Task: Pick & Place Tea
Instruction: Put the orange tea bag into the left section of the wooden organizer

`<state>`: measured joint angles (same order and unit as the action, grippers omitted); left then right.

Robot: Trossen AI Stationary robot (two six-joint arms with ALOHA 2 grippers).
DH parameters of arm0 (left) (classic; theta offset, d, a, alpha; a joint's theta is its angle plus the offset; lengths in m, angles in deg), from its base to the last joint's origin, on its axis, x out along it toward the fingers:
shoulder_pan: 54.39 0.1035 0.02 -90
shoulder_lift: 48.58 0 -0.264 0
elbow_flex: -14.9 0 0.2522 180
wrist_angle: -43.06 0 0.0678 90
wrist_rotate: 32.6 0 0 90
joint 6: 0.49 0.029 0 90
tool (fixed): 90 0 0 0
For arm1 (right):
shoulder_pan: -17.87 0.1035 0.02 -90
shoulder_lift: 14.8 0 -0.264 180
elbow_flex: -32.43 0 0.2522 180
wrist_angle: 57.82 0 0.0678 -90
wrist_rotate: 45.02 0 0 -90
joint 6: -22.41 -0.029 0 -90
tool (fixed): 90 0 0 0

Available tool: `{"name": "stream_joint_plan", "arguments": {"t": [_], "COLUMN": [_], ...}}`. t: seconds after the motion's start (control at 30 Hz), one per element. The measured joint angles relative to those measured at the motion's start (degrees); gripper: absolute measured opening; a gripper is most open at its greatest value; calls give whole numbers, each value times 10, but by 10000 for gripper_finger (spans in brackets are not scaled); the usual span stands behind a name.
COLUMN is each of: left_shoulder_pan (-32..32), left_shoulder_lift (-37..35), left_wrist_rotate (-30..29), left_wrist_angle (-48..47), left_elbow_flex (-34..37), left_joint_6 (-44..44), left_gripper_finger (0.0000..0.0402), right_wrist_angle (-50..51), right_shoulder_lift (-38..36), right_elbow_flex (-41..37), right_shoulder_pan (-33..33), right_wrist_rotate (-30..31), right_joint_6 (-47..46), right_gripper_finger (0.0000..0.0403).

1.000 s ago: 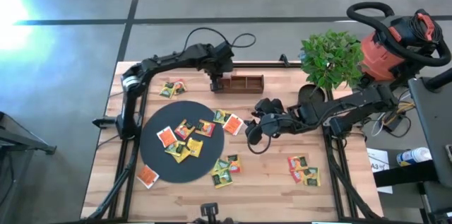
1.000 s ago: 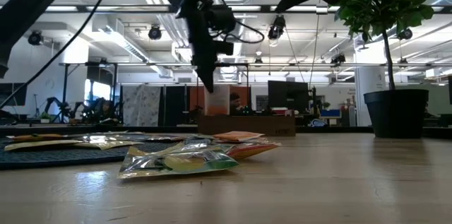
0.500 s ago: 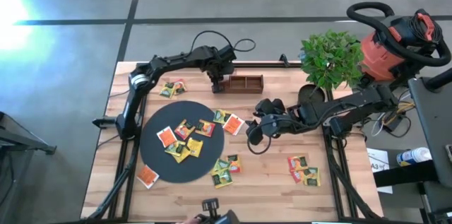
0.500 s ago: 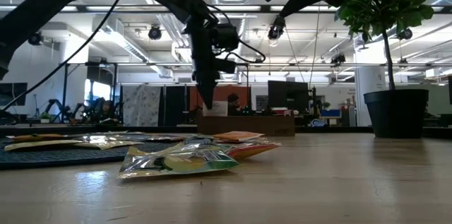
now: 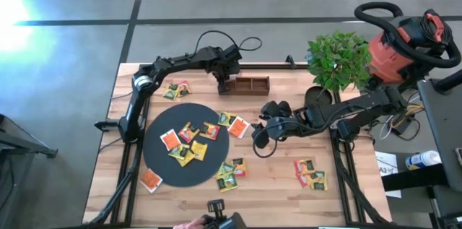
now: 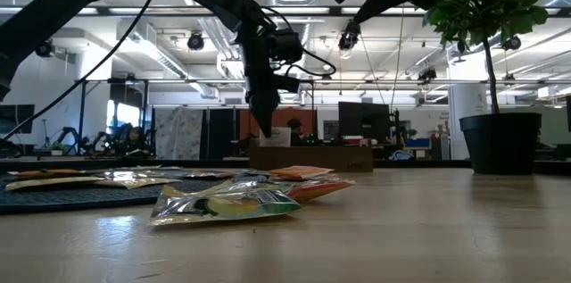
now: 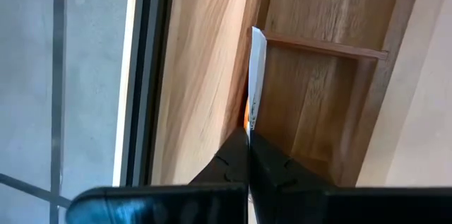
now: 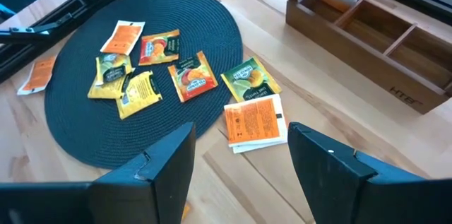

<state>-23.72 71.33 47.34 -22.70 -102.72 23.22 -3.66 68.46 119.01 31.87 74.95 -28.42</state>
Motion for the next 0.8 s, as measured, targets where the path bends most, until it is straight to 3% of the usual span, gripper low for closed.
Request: {"name": "stream_joint_plan", "arguments": {"t": [0.23,0.57,0.8], "left_shoulder_pan": [1,5,7], "left_shoulder_lift": [0,0,0], "left_wrist_rotate": [0,-13,-70], "left_wrist_angle": [4,23,23], "left_elbow_flex": [0,0,0], "left_joint_6": [1,10,34], "left_gripper_finger": [3,100,108], "right_wrist_angle": [0,-3,-3], "right_shoulder_lift": [0,0,0], "right_elbow_flex": [-6,-7,-9], "right_shoulder_pan": [0,0,0], "right_wrist_rotate": [0,-2,-2], "right_joint_6": [-1,-2,-2], "right_gripper_finger": [224,224,224]}}
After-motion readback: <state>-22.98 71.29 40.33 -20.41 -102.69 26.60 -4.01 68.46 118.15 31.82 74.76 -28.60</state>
